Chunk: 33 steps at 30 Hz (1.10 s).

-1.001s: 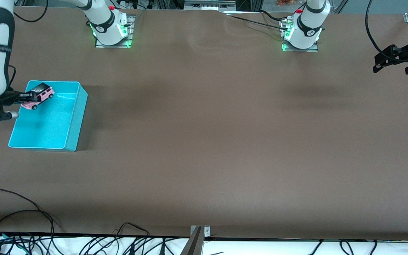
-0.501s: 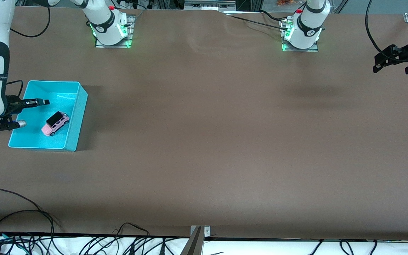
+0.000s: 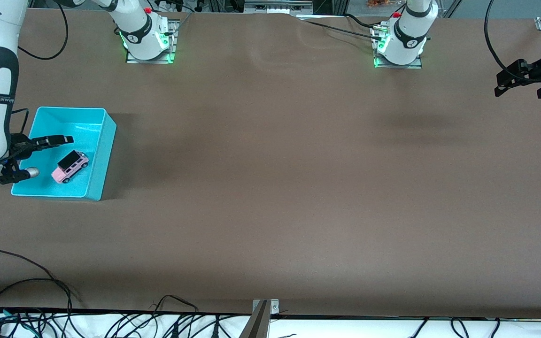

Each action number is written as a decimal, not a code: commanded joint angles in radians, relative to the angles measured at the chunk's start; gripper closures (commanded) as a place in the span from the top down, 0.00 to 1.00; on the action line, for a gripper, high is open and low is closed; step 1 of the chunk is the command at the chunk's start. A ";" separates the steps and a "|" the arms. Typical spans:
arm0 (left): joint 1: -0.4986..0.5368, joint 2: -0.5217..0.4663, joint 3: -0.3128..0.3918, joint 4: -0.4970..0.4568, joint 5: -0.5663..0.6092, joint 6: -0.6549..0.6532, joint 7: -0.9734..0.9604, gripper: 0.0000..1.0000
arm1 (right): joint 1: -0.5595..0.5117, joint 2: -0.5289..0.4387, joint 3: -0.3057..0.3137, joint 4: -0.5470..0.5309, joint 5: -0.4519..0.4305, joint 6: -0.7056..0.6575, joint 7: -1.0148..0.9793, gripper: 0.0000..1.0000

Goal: Wind and store pink jeep toy

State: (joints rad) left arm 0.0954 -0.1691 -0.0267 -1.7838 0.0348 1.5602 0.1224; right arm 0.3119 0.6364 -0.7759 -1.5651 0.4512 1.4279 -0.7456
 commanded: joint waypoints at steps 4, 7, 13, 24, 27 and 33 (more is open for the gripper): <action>0.000 0.010 -0.004 0.027 0.013 -0.023 -0.003 1.00 | 0.087 -0.040 -0.011 0.169 0.003 -0.121 0.008 1.00; 0.000 0.010 -0.004 0.027 0.011 -0.023 -0.003 1.00 | 0.124 -0.070 -0.011 0.169 0.000 -0.118 0.008 1.00; 0.000 0.010 -0.004 0.029 0.013 -0.023 -0.003 1.00 | 0.176 -0.112 -0.011 0.172 -0.029 -0.113 0.011 1.00; 0.000 0.010 -0.004 0.027 0.011 -0.023 -0.003 1.00 | 0.194 -0.115 -0.005 0.226 -0.028 -0.122 0.018 1.00; 0.000 0.010 -0.004 0.029 0.011 -0.023 -0.003 1.00 | 0.197 -0.133 0.020 0.229 -0.040 -0.104 0.049 1.00; 0.000 0.010 -0.004 0.029 0.011 -0.023 -0.003 1.00 | 0.066 -0.242 0.324 0.200 -0.230 -0.040 0.262 1.00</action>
State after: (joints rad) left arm 0.0953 -0.1691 -0.0268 -1.7838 0.0348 1.5602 0.1224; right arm 0.4794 0.4966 -0.6880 -1.3446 0.3715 1.3436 -0.6459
